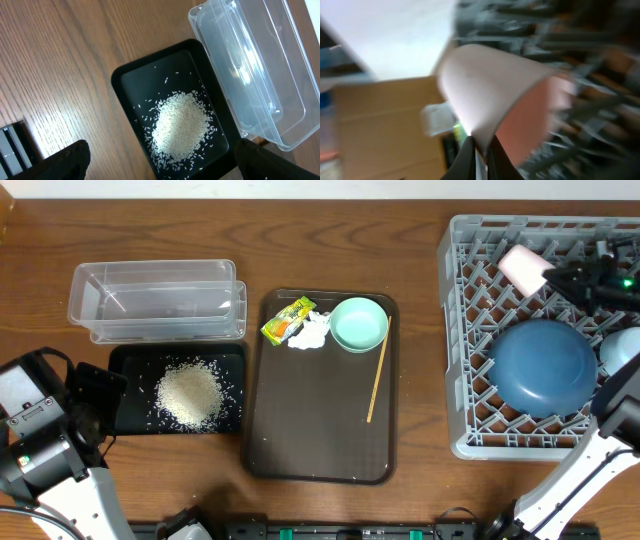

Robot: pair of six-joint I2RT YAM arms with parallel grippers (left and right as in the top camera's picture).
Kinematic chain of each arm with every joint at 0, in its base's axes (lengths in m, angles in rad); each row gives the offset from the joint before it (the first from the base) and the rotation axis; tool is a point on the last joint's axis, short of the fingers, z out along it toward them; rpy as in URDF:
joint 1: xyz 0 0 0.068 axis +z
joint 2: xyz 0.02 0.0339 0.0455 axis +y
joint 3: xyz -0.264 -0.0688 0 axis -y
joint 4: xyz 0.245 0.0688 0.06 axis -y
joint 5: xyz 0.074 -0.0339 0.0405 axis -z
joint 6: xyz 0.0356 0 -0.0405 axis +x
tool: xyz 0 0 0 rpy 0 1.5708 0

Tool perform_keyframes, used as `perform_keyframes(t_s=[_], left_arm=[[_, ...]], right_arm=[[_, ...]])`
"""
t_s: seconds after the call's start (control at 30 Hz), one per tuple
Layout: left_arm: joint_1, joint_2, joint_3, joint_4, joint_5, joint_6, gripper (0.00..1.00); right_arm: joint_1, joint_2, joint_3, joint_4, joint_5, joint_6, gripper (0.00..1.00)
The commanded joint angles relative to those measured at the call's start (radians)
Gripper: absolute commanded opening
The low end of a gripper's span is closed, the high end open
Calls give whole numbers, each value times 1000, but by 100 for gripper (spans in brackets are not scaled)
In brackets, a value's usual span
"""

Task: Sort waste into correct bins and load items into the dishwasher rack
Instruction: 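Carry the pink cup to the rack's upper area and release it, then return the right gripper to the brown tray and grasp the mint-green bowl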

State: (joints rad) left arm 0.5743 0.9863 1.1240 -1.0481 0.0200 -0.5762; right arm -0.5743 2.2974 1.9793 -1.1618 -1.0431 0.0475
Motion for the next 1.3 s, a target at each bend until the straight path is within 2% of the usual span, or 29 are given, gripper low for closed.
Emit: perform_keyframes(t_s=[0.0,0.13,0.4,0.57,0.7,0.73,0.77,0.83,0.87,1.07,1.27], left_arm=[[5,0,21,-3,-5,-2,95],[5,0,21,-3,-5,-2,95],[5,0,21,-3,-5,-2,95],[5,0,21,-3,-5,-2,95],[5,0,21,-3,-5,-2,95],[5,0,21,-3,-5,-2,95],[5,0,21,-3,-5,-2,95],[5,0,21,-3,-5,-2,95],[5,0,21,-3,-5,-2,95],[5,0,21,-3,-5,-2,95],[5,0,21,-3,-5,-2,95]], right_arm=[[-31,-39,-15,-8,283,56,7],[-48,-104,-15,-6,327,98,9],[-35,-299,-15,-9,582,192,10],[34,-407,-15,-1,597,192,10],[154,-474,-15,-5,597,190,11],[198,-488,-15,-6,587,171,21],[240,-497,-15,-8,565,130,41],[351,-509,-15,-10,537,55,89],[411,-510,-15,-9,539,38,99],[773,-453,-16,30,759,3,97],[1065,-307,-16,62,951,8,79]])
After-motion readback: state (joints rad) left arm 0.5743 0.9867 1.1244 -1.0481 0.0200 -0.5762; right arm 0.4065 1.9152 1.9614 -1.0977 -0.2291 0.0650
